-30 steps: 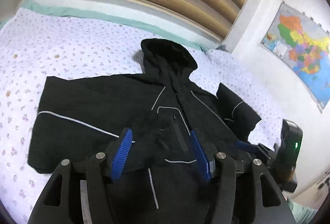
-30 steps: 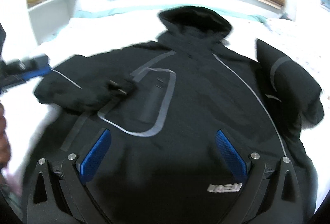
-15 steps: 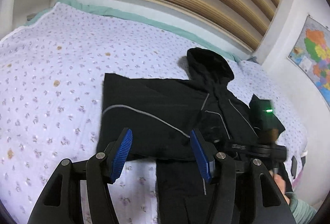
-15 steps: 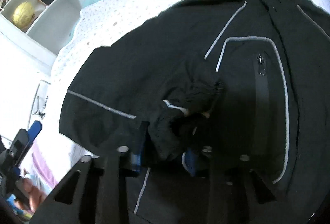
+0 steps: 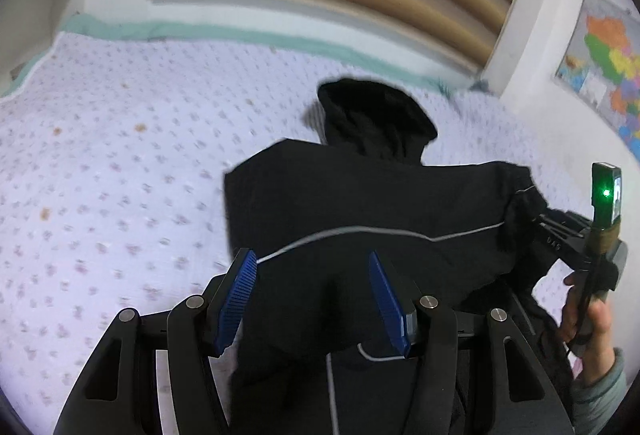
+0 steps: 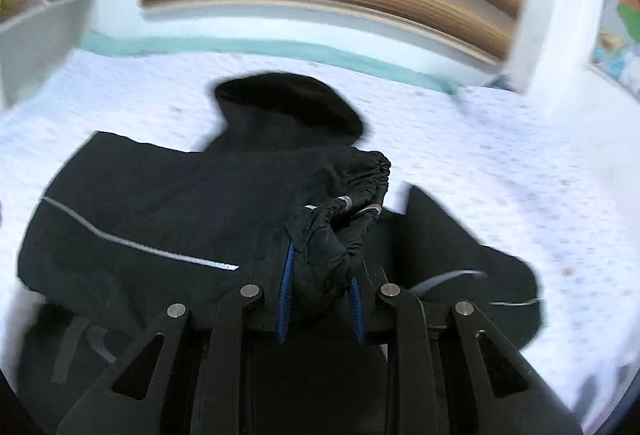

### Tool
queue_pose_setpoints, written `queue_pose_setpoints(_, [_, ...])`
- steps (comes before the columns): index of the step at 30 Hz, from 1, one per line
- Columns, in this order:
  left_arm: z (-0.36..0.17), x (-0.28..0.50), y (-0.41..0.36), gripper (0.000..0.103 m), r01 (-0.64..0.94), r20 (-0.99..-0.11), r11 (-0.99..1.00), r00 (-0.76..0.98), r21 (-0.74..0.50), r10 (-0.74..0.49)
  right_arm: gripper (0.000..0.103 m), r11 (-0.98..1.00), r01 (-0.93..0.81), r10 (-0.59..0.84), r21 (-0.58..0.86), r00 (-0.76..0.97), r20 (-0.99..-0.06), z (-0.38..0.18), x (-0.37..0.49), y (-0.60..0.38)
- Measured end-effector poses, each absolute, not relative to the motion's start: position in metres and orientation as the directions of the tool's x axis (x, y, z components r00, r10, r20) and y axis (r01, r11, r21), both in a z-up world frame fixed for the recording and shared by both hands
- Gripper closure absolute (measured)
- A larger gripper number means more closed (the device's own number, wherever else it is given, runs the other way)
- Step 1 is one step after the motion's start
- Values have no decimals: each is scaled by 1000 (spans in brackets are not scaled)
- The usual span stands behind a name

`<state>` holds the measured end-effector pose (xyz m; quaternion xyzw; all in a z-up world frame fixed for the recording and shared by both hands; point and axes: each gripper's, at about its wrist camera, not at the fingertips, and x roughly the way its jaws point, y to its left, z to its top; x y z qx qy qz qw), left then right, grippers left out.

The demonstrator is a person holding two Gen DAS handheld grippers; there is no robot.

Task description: Fold large clothes

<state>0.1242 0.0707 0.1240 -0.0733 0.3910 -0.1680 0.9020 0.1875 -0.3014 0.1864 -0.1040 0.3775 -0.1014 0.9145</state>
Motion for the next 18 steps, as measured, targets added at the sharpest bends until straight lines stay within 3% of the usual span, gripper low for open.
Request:
queue_pose_setpoints(5, [69,152,42,43,238,-767,935,537,-261,-351,76,919,79,-352,-386,604,-715,126,199,-325])
queue_pose_setpoints(9, [27,165,29,43,222,-830,958,488,-180,-269,76,888,8,-381,-459,573,-726,84,196,-330])
queue_pose_setpoints(18, [35,159,24,43,202,-835,972,508,-121,-210,73,854,-17,-412,-520,588,-696,53,180,-327])
